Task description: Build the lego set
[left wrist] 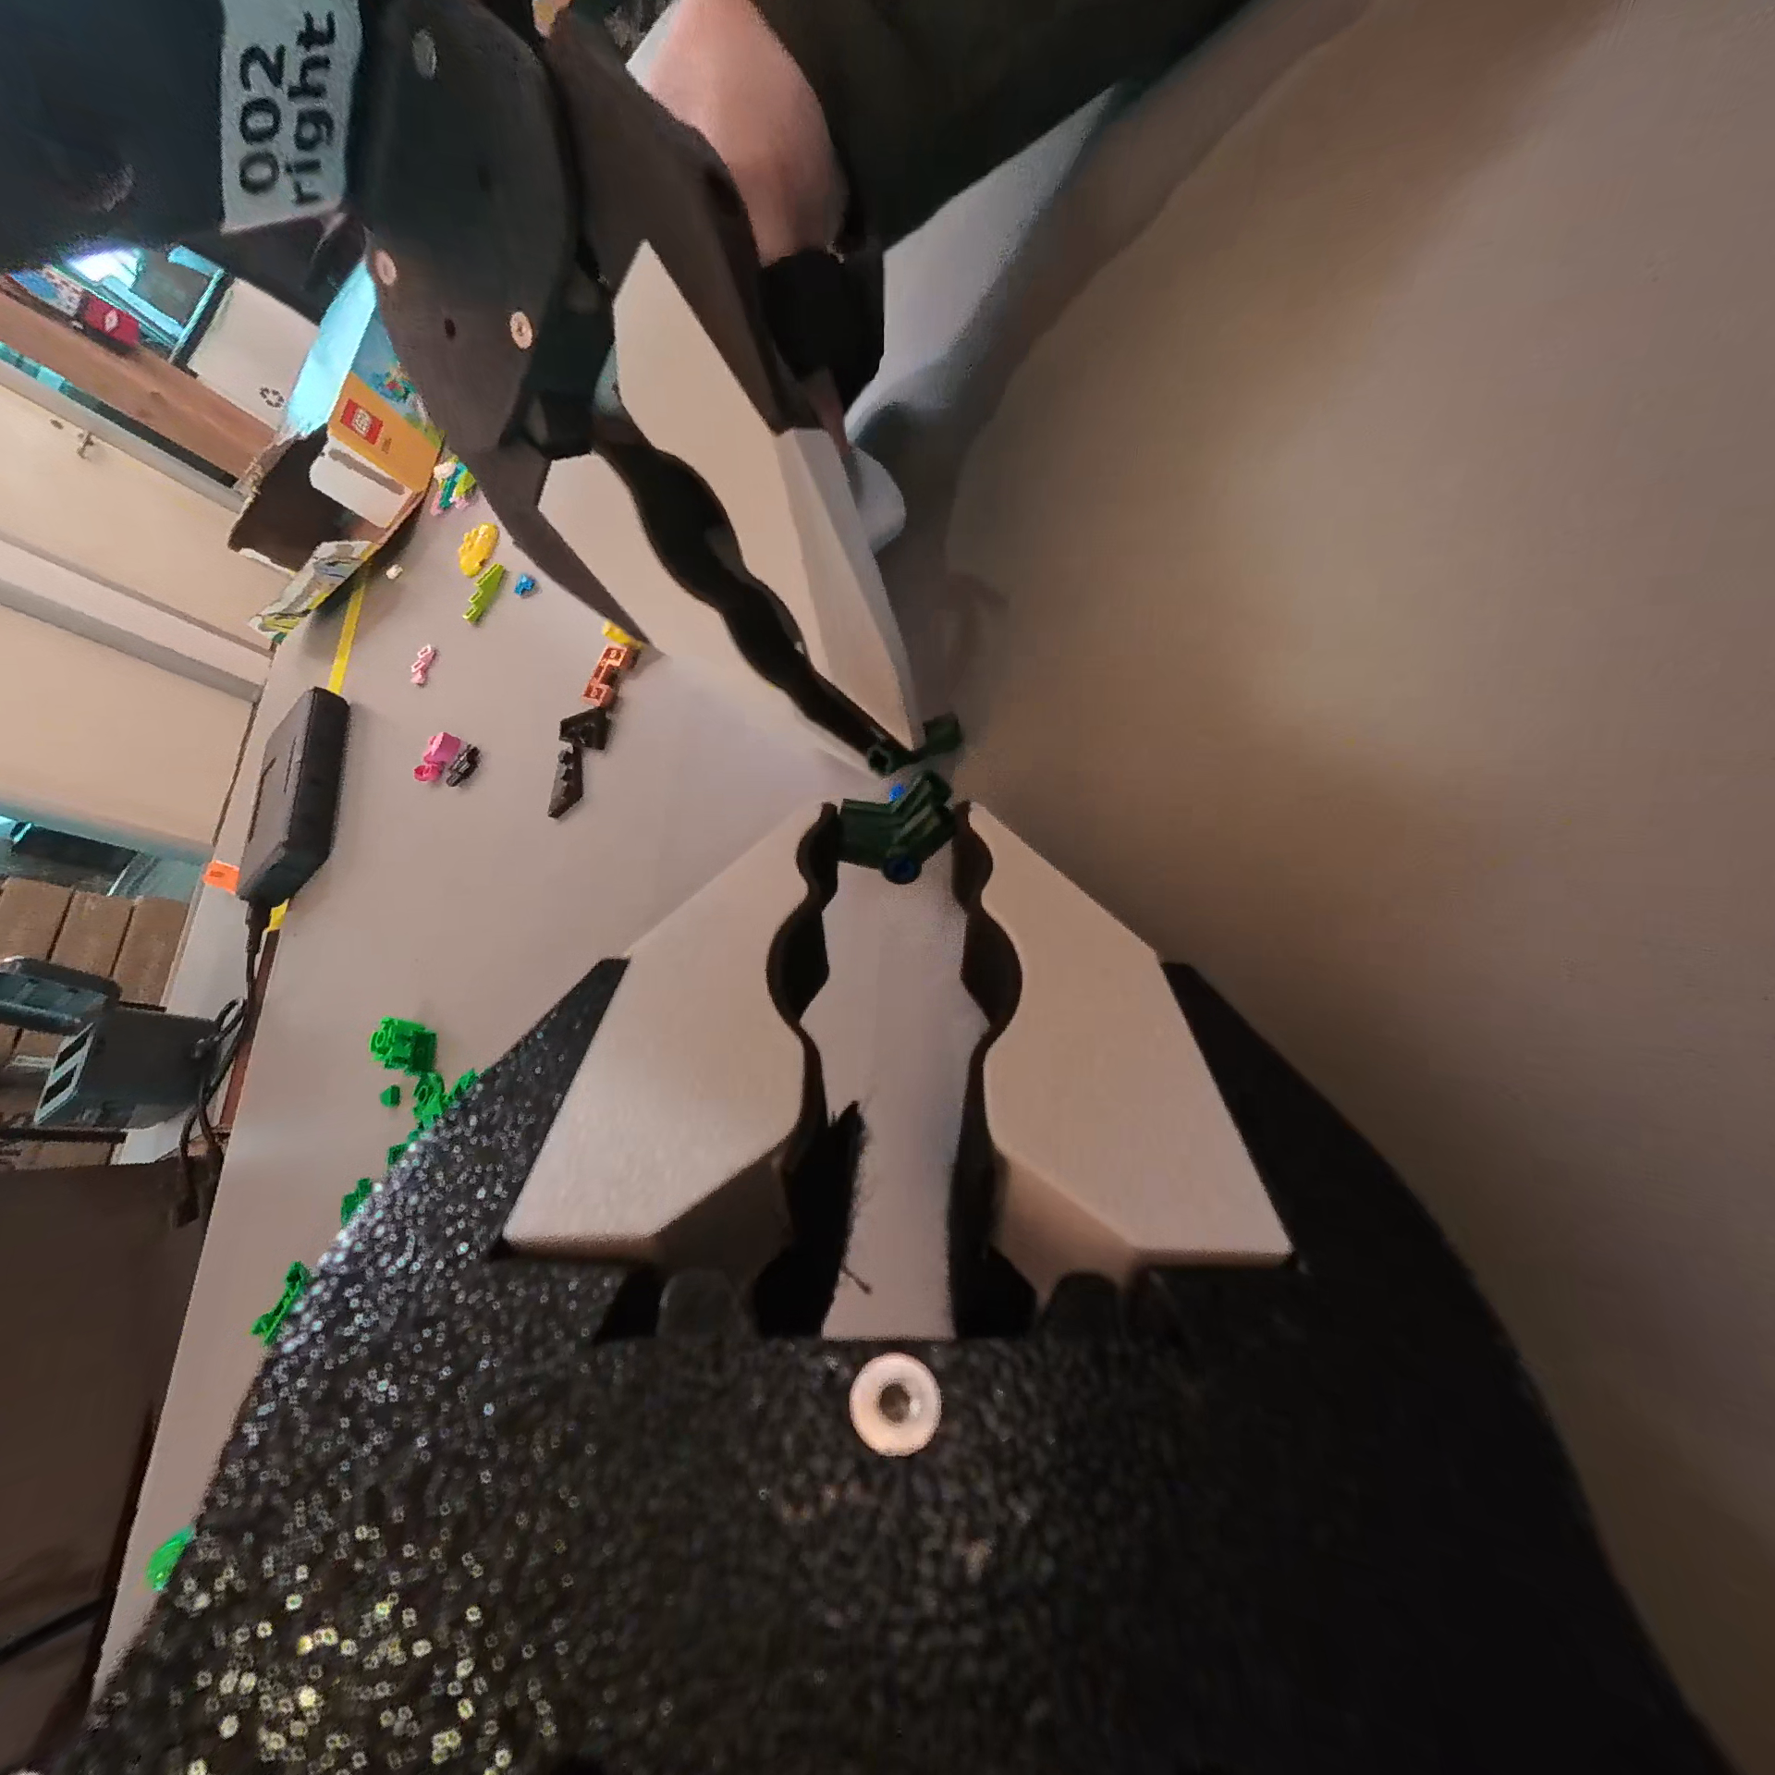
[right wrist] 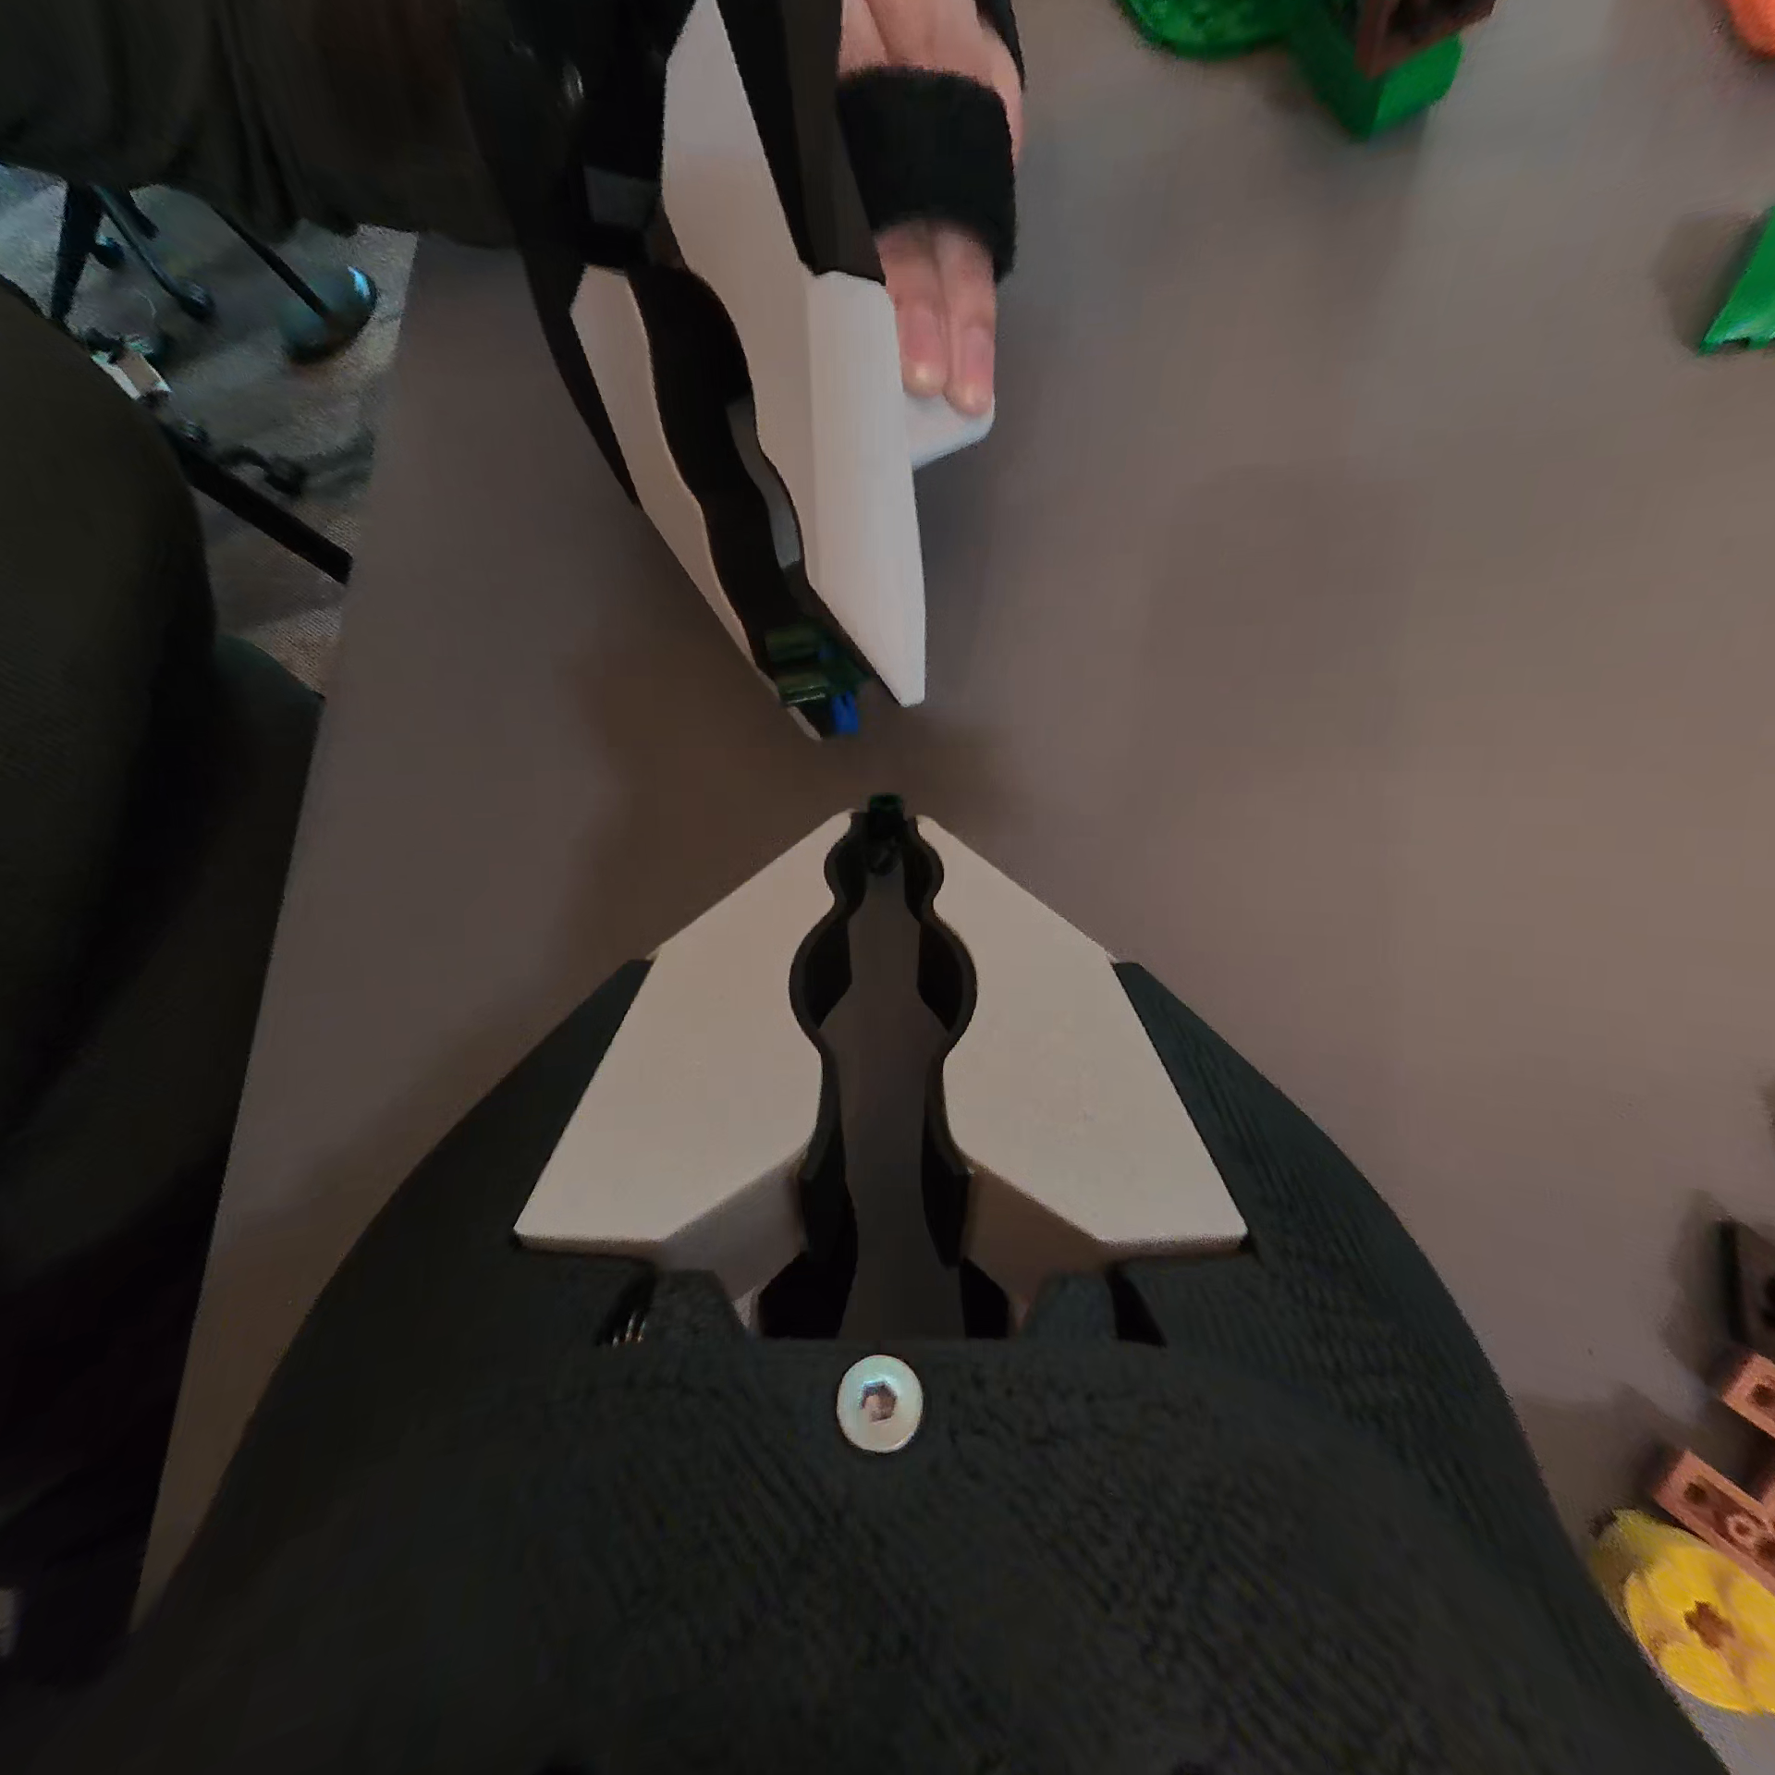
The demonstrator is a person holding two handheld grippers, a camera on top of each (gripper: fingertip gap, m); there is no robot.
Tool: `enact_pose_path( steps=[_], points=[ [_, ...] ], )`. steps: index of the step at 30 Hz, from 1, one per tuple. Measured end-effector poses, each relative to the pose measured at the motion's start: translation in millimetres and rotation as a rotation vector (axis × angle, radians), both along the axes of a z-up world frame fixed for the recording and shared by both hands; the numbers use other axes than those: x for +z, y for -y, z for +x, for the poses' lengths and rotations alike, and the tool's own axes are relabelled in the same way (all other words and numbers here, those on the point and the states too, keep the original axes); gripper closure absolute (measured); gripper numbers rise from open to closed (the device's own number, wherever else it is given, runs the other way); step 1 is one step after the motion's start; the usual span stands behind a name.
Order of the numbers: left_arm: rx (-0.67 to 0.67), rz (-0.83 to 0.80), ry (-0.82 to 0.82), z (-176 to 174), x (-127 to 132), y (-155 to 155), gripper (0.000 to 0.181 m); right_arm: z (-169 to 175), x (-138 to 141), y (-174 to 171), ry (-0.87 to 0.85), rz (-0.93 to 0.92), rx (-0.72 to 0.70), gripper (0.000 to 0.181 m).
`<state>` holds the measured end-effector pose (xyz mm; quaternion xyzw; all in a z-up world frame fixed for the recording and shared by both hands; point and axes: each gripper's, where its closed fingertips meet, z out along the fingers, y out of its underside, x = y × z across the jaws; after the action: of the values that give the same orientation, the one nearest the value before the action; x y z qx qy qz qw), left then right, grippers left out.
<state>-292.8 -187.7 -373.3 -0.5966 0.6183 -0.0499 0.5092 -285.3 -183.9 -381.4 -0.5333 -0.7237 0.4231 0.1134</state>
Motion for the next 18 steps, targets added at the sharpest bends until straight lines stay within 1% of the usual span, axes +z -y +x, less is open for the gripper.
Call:
enact_pose_path(
  steps=[5,7,12,18],
  points=[
    [0.004,-0.004,0.007,0,0,-1,0.16,-1,-1,0,0.025,0.075,-0.008,0.176],
    [0.006,-0.006,0.009,0,0,-1,0.16,-1,-2,-3,0.034,0.105,-0.02,0.173],
    [0.007,-0.01,0.015,0,1,-1,0.16,6,5,-8,0.081,0.134,-0.072,0.166],
    [0.006,-0.013,0.02,0,1,-1,0.16,5,2,-10,0.157,0.221,-0.15,0.166]
  ],
)
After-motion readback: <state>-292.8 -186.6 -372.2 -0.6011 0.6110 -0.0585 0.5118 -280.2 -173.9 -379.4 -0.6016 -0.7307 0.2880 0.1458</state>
